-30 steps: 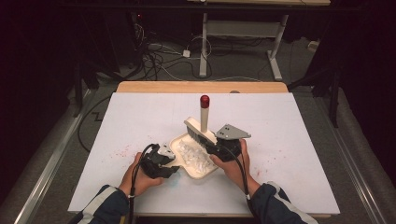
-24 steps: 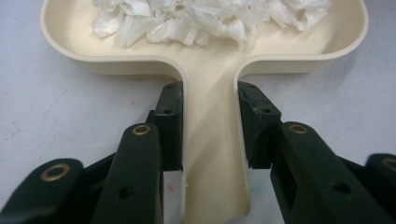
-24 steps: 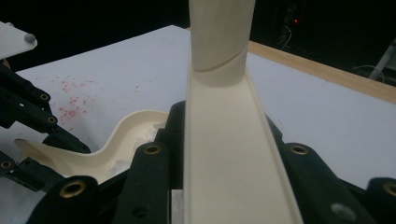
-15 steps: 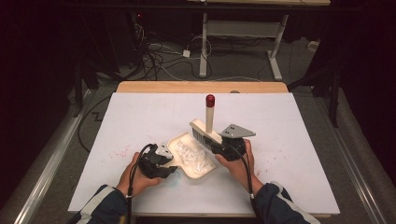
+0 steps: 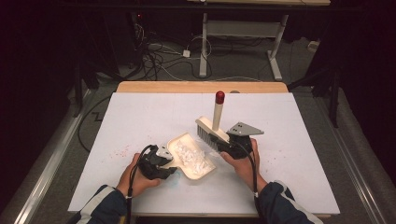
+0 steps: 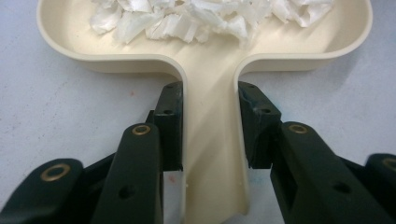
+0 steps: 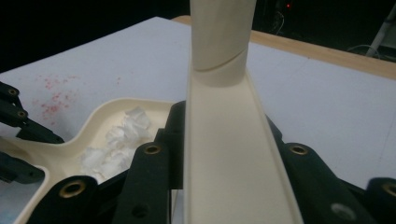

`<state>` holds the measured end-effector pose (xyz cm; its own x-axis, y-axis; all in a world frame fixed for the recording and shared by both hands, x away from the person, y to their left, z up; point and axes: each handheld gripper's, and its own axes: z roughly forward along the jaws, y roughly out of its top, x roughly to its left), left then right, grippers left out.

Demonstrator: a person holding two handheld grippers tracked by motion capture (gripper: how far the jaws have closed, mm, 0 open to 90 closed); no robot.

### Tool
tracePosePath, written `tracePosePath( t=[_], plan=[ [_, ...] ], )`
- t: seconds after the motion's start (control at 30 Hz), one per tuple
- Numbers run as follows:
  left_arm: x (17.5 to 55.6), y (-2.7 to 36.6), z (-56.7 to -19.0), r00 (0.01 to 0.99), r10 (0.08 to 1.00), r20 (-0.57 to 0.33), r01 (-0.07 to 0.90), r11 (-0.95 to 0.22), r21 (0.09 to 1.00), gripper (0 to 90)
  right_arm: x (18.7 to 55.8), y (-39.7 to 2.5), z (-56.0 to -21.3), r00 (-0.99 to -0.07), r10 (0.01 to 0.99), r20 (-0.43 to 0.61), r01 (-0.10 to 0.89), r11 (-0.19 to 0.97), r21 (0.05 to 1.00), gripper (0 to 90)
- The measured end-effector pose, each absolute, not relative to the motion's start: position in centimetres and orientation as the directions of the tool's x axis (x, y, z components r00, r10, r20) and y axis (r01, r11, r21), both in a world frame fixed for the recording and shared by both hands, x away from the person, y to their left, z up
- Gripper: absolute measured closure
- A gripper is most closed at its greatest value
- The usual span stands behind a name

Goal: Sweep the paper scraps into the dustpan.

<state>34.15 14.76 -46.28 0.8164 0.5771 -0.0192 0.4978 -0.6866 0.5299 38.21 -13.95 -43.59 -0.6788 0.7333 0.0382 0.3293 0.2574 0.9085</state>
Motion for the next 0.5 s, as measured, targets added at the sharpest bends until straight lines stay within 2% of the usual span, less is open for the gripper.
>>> tracePosePath(
  t=[0.13, 0.27, 0.33, 0.5],
  plan=[
    [34.1, 14.8, -46.2, 0.817, 0.577, -0.019, 0.497, -0.687, 0.529, 63.4, 37.8, -14.5, -42.6, -0.679, 0.733, 0.026, 0.302, 0.247, 0.921, 67.4],
    [34.1, 14.8, -46.2, 0.818, 0.575, -0.019, 0.497, -0.688, 0.529, 63.4, 37.8, -15.5, -42.7, -0.655, 0.754, -0.044, 0.27, 0.288, 0.919, 67.4],
    [34.1, 14.8, -46.2, 0.817, 0.576, -0.021, 0.497, -0.687, 0.529, 63.4, 37.7, -16.0, -43.3, -0.624, 0.778, -0.068, 0.284, 0.307, 0.908, 67.4],
    [34.0, 14.7, -46.3, 0.814, 0.58, -0.02, 0.501, -0.684, 0.53, 63.4, 36.4, -17.1, -44.1, -0.625, 0.772, -0.115, 0.31, 0.381, 0.871, 67.4]
  ],
)
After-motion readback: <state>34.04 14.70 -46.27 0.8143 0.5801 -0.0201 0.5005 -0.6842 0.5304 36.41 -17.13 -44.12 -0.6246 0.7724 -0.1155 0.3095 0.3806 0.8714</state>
